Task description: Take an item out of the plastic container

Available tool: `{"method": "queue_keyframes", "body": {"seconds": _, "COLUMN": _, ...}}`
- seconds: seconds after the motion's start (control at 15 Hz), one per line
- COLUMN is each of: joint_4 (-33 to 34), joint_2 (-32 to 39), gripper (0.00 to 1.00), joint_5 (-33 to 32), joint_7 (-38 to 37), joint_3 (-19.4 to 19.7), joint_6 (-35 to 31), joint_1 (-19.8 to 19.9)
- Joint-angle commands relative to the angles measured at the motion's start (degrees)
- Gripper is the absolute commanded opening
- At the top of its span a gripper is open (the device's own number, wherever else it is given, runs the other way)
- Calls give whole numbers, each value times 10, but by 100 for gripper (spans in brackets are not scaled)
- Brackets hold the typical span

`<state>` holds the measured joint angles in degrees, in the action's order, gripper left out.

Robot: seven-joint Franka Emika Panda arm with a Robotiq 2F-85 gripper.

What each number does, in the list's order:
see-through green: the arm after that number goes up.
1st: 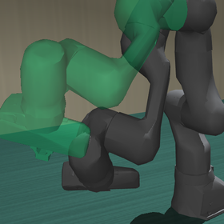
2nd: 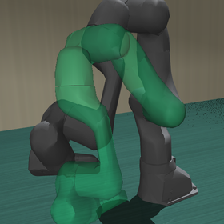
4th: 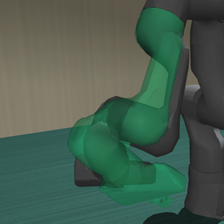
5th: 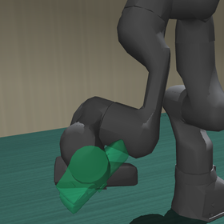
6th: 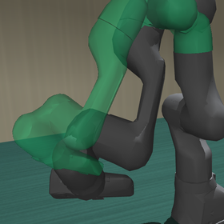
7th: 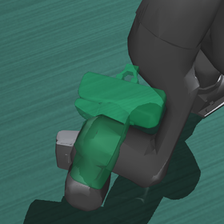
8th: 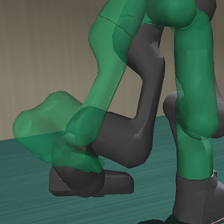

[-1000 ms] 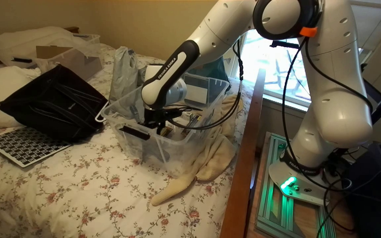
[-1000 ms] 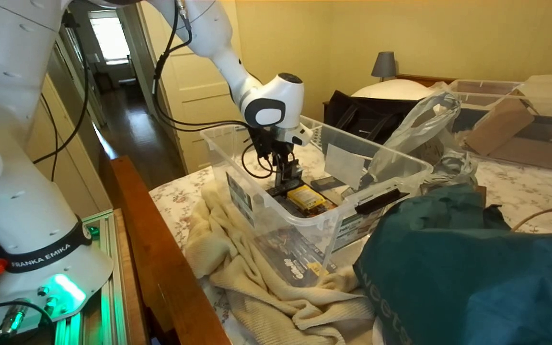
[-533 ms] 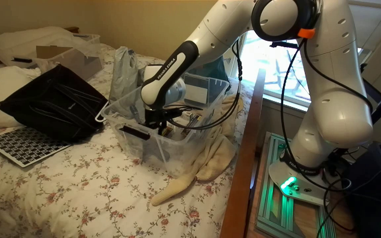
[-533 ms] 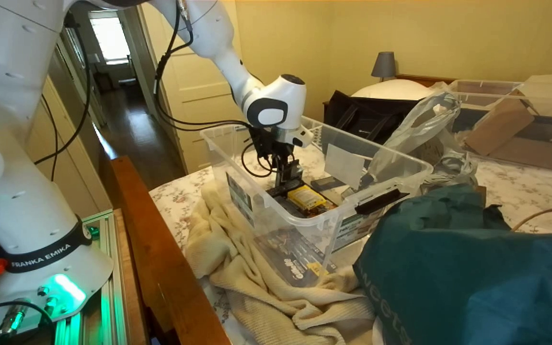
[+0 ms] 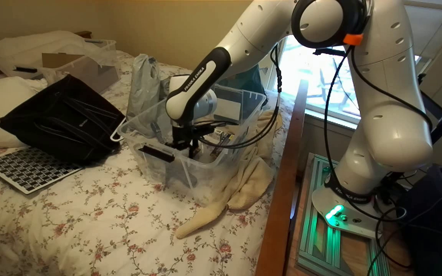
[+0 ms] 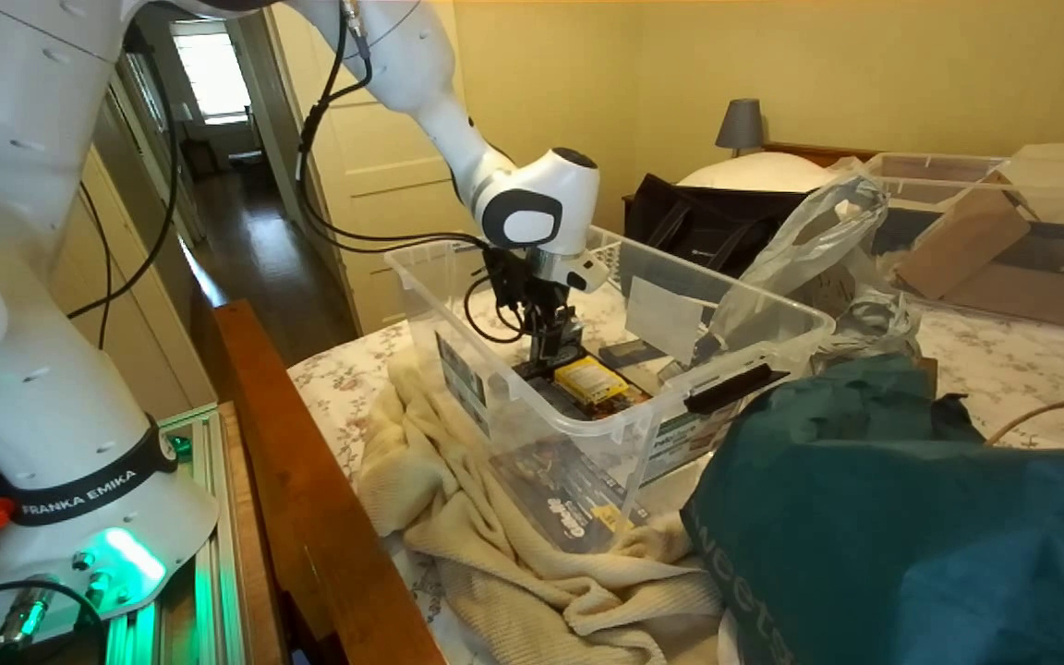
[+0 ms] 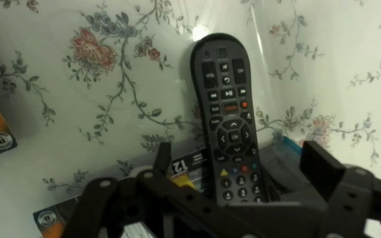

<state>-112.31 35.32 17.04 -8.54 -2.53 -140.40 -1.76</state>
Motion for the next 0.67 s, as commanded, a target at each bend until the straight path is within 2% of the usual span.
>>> {"method": "queue_keyframes", "body": {"seconds": 0.0, "joint_4": 19, "joint_2": 11, "gripper": 100, "joint_5": -31, "joint_7": -25, "joint_3": 11, "joint_6": 41, "joint_1": -11}}
{"method": "queue_keyframes", "body": {"seconds": 0.27, "joint_4": 24, "joint_2": 14, "gripper": 100, "joint_5": -55, "joint_7": -33, "joint_3": 16, "joint_6": 61, "joint_1": -19}}
{"method": "queue_keyframes", "body": {"seconds": 0.6, "joint_4": 29, "joint_2": 24, "gripper": 100, "joint_5": -63, "joint_7": -46, "joint_3": 15, "joint_6": 37, "joint_1": -30}}
